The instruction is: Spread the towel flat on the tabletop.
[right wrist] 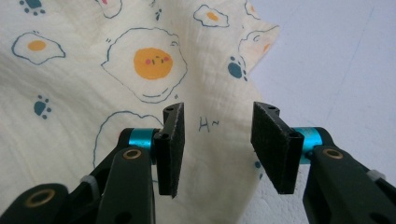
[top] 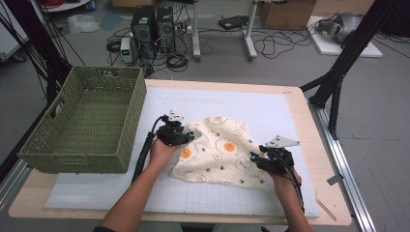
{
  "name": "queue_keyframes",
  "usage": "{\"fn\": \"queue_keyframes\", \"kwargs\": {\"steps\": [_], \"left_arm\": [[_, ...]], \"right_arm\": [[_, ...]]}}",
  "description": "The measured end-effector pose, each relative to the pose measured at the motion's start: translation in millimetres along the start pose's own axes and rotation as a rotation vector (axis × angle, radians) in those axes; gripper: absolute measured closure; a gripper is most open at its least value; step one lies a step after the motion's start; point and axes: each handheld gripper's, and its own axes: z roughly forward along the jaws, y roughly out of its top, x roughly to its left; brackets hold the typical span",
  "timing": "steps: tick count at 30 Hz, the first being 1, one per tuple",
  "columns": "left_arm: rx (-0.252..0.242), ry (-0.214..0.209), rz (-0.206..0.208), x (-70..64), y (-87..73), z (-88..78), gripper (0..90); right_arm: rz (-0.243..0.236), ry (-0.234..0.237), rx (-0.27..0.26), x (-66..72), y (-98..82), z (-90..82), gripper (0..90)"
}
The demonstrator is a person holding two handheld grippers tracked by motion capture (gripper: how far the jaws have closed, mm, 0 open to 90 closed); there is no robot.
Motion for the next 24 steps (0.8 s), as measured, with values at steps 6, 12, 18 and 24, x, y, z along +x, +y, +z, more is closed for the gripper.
{"fn": "queue_keyframes", "kwargs": {"steps": [6, 12, 18, 24], "left_arm": [[0.033, 0.114, 0.099, 6.2, -0.7, -5.4, 87.9], [0.016, 0.177, 0.006, 38.0, -3.9, -19.3, 87.6], [-0.056, 0.127, -0.092, 44.1, -4.0, -21.7, 65.7], [-0.076, 0.111, -0.101, 39.5, -2.0, -23.4, 49.7]], "right_arm": [[0.004, 0.004, -0.005, -1.6, -0.3, -0.6, 54.4], [0.012, 0.011, -0.008, -6.2, 2.4, 2.8, 55.0], [0.008, 0.038, -0.022, -14.6, 17.2, 16.9, 54.9], [0.032, 0.037, -0.059, -31.5, 42.6, 37.6, 56.8]]}}
